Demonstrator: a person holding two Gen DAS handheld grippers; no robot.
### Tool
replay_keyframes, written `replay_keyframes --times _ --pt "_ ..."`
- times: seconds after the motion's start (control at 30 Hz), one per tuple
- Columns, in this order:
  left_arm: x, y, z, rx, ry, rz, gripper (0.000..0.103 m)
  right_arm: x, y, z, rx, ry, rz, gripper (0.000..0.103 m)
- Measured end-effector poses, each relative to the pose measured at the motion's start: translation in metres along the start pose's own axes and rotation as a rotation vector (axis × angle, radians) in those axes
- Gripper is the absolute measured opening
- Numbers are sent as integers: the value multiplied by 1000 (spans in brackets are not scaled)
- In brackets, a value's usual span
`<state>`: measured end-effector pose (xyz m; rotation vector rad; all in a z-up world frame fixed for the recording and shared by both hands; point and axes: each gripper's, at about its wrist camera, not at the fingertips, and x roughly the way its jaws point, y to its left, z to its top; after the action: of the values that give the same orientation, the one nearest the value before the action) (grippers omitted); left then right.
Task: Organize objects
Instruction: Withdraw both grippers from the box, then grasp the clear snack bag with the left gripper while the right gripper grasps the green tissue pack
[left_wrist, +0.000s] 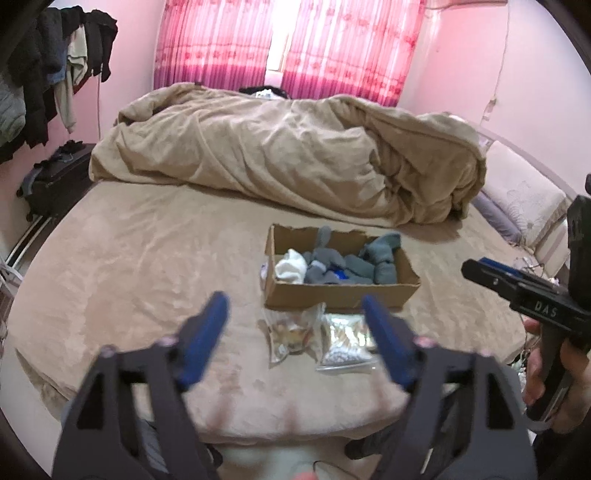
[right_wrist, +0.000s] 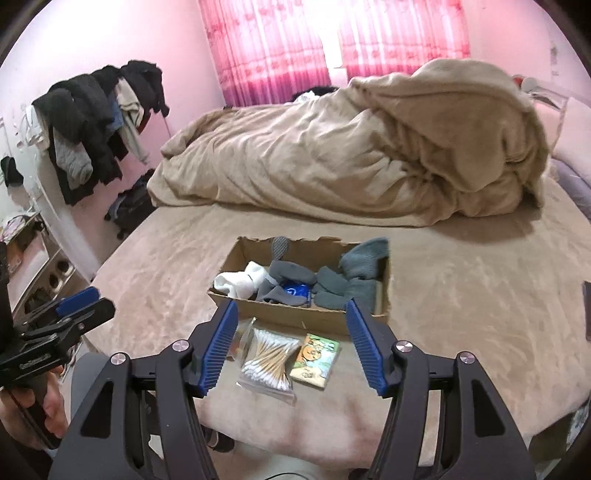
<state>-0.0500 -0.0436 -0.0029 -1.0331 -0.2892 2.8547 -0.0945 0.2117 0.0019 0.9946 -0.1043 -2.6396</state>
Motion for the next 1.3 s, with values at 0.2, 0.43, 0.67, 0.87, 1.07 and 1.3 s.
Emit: replay_keyframes --times 0.2,0.43,0.67,0.87,1.07,1.3 --pt "9 -7 -21 14 62 -4 91 -13 -3 -18 4 -7 -22 65" --pt "41 -11 -50 18 150 3 91 6 -10 -44 3 65 -38 65" --pt "74 -12 -63 20 208 5 91 30 -20 -57 20 116 -40 65" --pt "98 -8 -66 15 231 9 91 57 -28 -66 34 169 -38 65" --pt "125 -5 -66 25 249 22 91 79 -33 -73 39 209 -33 65" --pt "161 -3 -65 26 271 27 91 106 -41 -80 44 246 -31 65"
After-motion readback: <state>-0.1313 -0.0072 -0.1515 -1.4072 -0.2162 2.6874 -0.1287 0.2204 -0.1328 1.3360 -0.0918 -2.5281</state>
